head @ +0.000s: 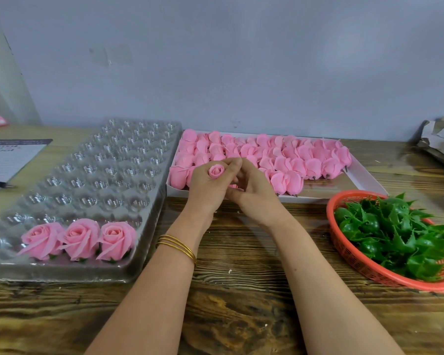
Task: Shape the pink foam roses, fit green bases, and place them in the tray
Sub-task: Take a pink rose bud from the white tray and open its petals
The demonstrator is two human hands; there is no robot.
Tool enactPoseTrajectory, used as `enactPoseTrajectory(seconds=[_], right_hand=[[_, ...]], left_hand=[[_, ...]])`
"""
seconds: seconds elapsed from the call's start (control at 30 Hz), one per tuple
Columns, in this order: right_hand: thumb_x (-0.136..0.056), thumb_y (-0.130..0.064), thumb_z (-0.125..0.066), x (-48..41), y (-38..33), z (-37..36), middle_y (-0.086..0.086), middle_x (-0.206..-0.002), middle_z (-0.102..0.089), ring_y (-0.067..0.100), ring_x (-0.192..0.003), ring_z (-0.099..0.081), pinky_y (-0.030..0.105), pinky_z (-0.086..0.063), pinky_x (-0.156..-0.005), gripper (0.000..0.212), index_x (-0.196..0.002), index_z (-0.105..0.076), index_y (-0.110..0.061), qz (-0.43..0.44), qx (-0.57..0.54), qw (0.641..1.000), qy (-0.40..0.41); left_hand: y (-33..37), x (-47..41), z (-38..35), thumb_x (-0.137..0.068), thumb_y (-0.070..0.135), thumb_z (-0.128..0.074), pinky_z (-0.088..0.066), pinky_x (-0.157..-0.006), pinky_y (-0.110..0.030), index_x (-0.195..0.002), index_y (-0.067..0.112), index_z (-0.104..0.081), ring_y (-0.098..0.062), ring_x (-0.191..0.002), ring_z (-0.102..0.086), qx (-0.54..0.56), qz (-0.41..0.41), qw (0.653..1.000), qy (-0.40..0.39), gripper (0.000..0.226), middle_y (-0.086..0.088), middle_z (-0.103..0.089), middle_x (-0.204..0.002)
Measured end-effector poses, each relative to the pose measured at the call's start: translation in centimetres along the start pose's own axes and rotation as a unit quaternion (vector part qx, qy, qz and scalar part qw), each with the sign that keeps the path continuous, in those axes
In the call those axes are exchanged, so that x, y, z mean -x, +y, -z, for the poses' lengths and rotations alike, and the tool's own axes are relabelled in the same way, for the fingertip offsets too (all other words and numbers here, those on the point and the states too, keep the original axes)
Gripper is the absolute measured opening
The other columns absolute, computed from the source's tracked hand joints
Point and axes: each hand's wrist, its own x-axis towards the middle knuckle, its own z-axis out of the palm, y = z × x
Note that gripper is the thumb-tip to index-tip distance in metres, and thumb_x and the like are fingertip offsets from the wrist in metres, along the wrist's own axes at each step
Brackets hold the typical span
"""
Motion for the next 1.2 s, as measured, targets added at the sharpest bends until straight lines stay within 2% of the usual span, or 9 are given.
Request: enactPoseTrajectory(seconds=[0.13,0.33,0.43,0.5,0.63,0.83,1.03,1.13,1.2], right_hand=[[-0.083,0.018,-0.058,-0.12,0.13,-0.30,0.020,-0.112,-0.065,0.026,-0.103,-0.065,0.040,-0.051,-0.094,0.040,-0.117,-0.053,-0.002,-0.003,-0.005,1.000,0.016],[-0.078,0.009,-0.072,-0.33,0.70,-0.44,0.012,-0.104,-0.062,0.021,-0.095,-0.062,0.027,-0.056,-0.082,0.046,-0.114,-0.054,-0.013,-0.002,0.016,0.999,0.032],[-0.078,0.008,-0.072,-0.42,0.73,-0.46,0.018,-0.106,-0.061,0.019,-0.092,-0.059,0.037,-0.055,-0.084,0.046,-0.111,-0.053,-0.018,0.002,0.018,0.999,0.043],[-0.079,0.010,-0.069,-0.38,0.60,-0.44,0.022,-0.109,-0.061,0.020,-0.090,-0.057,0.042,-0.054,-0.085,0.045,-0.109,-0.053,-0.020,0.009,0.021,0.999,0.046],[-0.083,0.010,-0.065,-0.22,0.46,-0.25,0.011,-0.108,-0.064,0.024,-0.096,-0.061,0.035,-0.053,-0.089,0.045,-0.112,-0.051,-0.022,0.008,0.024,0.999,0.039],[-0.086,0.013,-0.059,-0.07,0.33,0.08,-0.006,-0.104,-0.063,-0.005,-0.093,-0.061,0.021,-0.052,-0.090,0.044,-0.123,-0.050,-0.008,0.009,0.028,0.999,0.013],[-0.086,0.013,-0.057,-0.35,0.76,-0.16,0.002,-0.109,-0.067,0.015,-0.104,-0.065,0.027,-0.055,-0.088,0.054,-0.131,-0.047,-0.014,-0.007,0.006,0.999,0.032],[-0.086,0.013,-0.052,-0.57,0.68,-0.10,0.001,-0.106,-0.064,0.013,-0.098,-0.063,0.028,-0.055,-0.087,0.047,-0.121,-0.052,-0.017,0.000,-0.012,0.998,0.066],[-0.084,0.002,-0.054,-0.63,0.50,0.03,0.002,-0.106,-0.063,0.015,-0.096,-0.063,0.029,-0.055,-0.084,0.037,-0.116,-0.056,-0.016,-0.004,-0.052,0.994,0.099]], left_hand=[[-0.15,-0.18,-0.18,-0.092,0.032,-0.068,-0.054,-0.061,-0.029,-0.071,0.015,-0.074,-0.015,-0.069,-0.067,0.013,0.014,1.000,0.017,0.028,-0.011,-0.069,-0.072],[-0.29,-0.34,-0.36,-0.094,0.039,-0.064,-0.057,-0.067,-0.031,-0.075,0.020,-0.077,-0.020,-0.077,-0.072,0.038,0.042,0.998,0.014,0.030,-0.007,-0.072,-0.076],[-0.43,-0.39,-0.42,-0.093,0.041,-0.063,-0.059,-0.078,-0.041,-0.086,0.007,-0.074,-0.027,-0.087,-0.073,0.035,0.040,0.999,0.013,0.037,-0.012,-0.075,-0.084],[-0.35,-0.27,-0.38,-0.093,0.041,-0.064,-0.060,-0.080,-0.042,-0.086,0.014,-0.077,-0.027,-0.090,-0.073,0.030,0.036,0.999,0.008,0.031,-0.011,-0.075,-0.086],[-0.05,0.03,-0.13,-0.090,0.034,-0.068,-0.059,-0.079,-0.038,-0.083,0.010,-0.073,-0.019,-0.084,-0.071,0.017,0.027,1.000,0.004,0.025,-0.011,-0.074,-0.083],[0.30,0.13,0.05,-0.091,0.022,-0.068,-0.053,-0.073,-0.030,-0.070,0.009,-0.067,-0.010,-0.073,-0.065,-0.002,0.001,1.000,-0.014,0.025,0.002,-0.068,-0.068],[0.01,0.06,-0.04,-0.095,0.025,-0.065,-0.058,-0.073,-0.036,-0.076,0.016,-0.075,-0.015,-0.075,-0.069,-0.015,-0.016,1.000,-0.009,0.023,-0.005,-0.073,-0.076],[-0.07,-0.06,-0.11,-0.095,0.024,-0.064,-0.058,-0.072,-0.035,-0.068,0.032,-0.074,-0.013,-0.074,-0.069,-0.034,-0.057,0.998,0.012,0.030,0.002,-0.073,-0.072],[-0.32,-0.40,0.05,-0.095,0.028,-0.063,-0.057,-0.073,-0.041,-0.066,0.023,-0.071,-0.020,-0.080,-0.068,-0.077,-0.080,0.994,0.021,0.030,0.001,-0.071,-0.069]])
